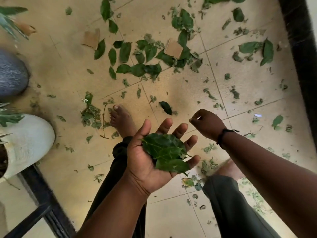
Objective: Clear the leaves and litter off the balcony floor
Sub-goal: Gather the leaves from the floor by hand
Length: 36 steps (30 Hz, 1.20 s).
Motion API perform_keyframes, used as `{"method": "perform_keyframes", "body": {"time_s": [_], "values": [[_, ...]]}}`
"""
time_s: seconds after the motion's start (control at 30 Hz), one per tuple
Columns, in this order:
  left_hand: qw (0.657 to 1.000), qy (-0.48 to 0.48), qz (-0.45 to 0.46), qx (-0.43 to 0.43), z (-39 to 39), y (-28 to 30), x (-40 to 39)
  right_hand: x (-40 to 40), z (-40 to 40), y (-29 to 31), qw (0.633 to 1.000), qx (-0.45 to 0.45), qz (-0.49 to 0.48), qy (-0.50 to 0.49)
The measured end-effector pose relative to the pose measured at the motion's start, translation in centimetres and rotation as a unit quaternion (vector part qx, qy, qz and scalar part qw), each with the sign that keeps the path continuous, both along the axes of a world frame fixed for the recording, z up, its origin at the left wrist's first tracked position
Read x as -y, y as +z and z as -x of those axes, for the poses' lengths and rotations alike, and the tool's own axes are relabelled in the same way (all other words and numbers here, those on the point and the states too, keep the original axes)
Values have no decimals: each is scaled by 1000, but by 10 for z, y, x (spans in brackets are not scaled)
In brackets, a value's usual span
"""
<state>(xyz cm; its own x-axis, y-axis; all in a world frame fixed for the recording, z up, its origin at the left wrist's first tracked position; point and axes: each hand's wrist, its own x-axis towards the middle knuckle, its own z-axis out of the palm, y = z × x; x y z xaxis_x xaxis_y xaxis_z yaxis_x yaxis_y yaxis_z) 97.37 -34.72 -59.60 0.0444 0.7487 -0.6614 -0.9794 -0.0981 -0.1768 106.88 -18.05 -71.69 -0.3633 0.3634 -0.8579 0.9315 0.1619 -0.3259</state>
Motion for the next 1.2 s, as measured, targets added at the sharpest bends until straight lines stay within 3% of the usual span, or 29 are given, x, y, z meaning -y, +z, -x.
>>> {"method": "perform_keyframes", "body": {"time_s": [0.17, 0.27, 0.4, 0.6, 0.73, 0.8, 0.9, 0.97, 1.1, 1.2], "values": [[999, -33, -2, -18, 48, -22, 3, 20, 37, -33, 985, 60, -11, 164], [998, -28, 41, -23, 65, -31, 10, 27, 55, -50, 977, 64, -42, 199], [996, -6, 81, -44, 94, -37, 17, 35, 79, -75, 977, 76, -75, 184], [999, -14, 24, -33, 130, -40, 28, 54, 101, -121, 983, 118, -78, 113], [1000, -9, 20, -18, 143, -44, 34, 65, 106, -141, 977, 131, -134, 104], [999, 12, 30, -17, 148, -43, 34, 62, 109, -139, 988, 117, -94, 47], [998, 39, 40, -31, 149, -42, 32, 43, 119, -101, 985, 35, 43, -166], [996, 49, 51, -57, 147, -43, 30, 27, 129, -49, 971, -31, 62, -227], [990, 71, 81, -91, 145, -39, 17, 3, 150, 79, 973, -167, 27, -159], [988, 101, 83, -86, 141, -36, 14, 4, 162, 153, 966, -227, 91, -89]]}}
